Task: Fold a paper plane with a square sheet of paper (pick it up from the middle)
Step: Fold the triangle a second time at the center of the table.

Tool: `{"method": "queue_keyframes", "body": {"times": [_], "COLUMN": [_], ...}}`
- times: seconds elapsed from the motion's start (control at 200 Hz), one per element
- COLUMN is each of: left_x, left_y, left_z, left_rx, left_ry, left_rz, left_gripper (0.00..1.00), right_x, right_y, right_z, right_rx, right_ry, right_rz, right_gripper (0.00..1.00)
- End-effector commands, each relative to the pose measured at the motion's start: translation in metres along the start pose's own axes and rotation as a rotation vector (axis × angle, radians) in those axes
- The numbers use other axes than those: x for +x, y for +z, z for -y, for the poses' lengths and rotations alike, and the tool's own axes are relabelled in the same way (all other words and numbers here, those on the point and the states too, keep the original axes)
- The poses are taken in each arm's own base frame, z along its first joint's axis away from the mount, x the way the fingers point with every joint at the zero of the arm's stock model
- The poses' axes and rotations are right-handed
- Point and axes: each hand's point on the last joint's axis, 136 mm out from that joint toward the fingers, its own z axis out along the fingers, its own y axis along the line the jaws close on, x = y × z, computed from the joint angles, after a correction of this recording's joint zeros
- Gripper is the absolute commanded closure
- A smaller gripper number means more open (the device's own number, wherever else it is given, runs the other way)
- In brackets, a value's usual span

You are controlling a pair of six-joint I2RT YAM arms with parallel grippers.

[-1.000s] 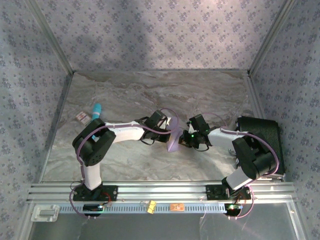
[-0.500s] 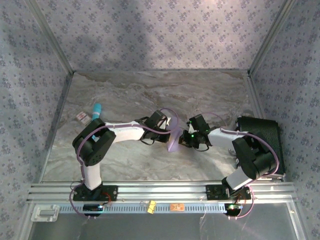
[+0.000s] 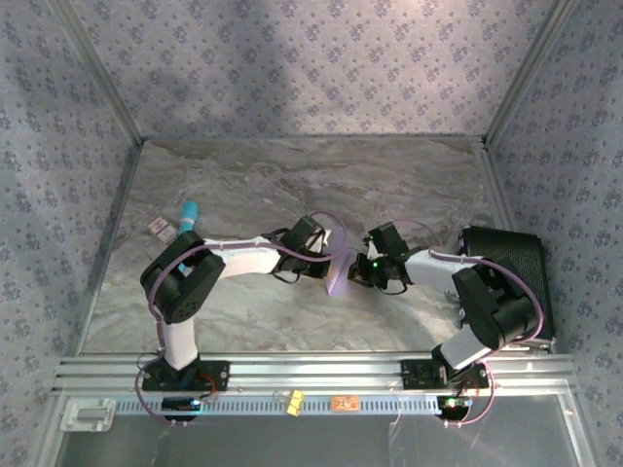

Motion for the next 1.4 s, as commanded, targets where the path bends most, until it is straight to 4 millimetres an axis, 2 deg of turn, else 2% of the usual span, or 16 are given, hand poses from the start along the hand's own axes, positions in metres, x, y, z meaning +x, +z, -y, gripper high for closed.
{"method": "queue_keyframes", "body": {"times": [0.0,0.35,1.394], "left_x": [-0.005,-0.018,-0.005], "left_y": [-0.01,-0.011,0.005], "left_z": [0.001,0.005,-0.004], "left_rx": [0.004,0.003,-0.011], "left_ry": [-0.009,0.018,-0.003], "left_rz": [0.025,0.056,0.017], "left_gripper": [1.0,1.0,1.0], "right_x": [0.015,0.014,0.015], "right_y": [0.0,0.0,0.0], "right_z": [0.023,0.021,0.023], "right_rx": [0.073,0.064,0.066], "right_ry": [0.029,0.029,0.033], "right_rz": [-0.032,-0.028,-0.031], "right_gripper": [0.94,0.94,0.94]}}
